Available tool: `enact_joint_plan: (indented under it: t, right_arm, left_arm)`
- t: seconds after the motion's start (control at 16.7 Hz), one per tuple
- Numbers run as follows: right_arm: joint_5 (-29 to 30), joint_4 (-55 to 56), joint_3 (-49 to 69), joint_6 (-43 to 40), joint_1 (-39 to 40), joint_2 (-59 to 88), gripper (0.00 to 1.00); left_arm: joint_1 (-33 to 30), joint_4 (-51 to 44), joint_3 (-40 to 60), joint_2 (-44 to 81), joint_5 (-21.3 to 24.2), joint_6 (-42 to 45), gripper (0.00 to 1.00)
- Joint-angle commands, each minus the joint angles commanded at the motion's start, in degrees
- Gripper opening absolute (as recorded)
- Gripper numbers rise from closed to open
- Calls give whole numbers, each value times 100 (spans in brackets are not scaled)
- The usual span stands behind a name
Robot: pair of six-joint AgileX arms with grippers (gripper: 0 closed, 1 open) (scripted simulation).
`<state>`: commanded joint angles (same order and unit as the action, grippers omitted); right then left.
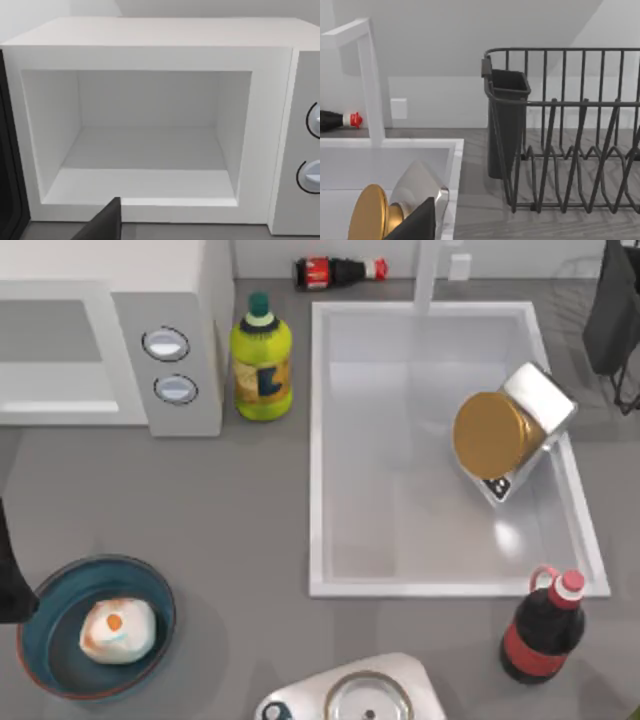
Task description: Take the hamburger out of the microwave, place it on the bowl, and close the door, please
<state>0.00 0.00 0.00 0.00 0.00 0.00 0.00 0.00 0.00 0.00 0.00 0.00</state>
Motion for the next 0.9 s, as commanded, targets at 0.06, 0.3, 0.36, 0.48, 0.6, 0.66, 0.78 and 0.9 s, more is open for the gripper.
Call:
enact_joint_plan:
  t: [0.06, 0.3, 0.36, 0.48, 0.6, 0.66, 0.78, 0.9]
  right_arm:
    - [0, 0, 0, 0, 0, 0, 100]
    - [0, 0, 0, 0, 0, 0, 100]
    - [0, 0, 0, 0, 0, 0, 100]
    - [0, 0, 0, 0, 0, 0, 100]
    - [0, 0, 0, 0, 0, 0, 100]
    - [0, 0, 0, 0, 0, 0, 100]
    - [0, 0, 0, 0, 0, 0, 100]
    - [0, 0, 0, 0, 0, 0, 100]
  left_arm:
    - [0, 0, 0, 0, 0, 0, 77]
    - [0, 0, 0, 0, 0, 0, 47]
    - [0, 0, 0, 0, 0, 0, 40]
    - [0, 0, 0, 0, 0, 0, 25]
    - [0, 0, 0, 0, 0, 0, 10]
    - [0, 0, 0, 0, 0, 0, 2]
    - [0, 0, 0, 0, 0, 0, 0]
    - [0, 0, 0, 0, 0, 0, 0]
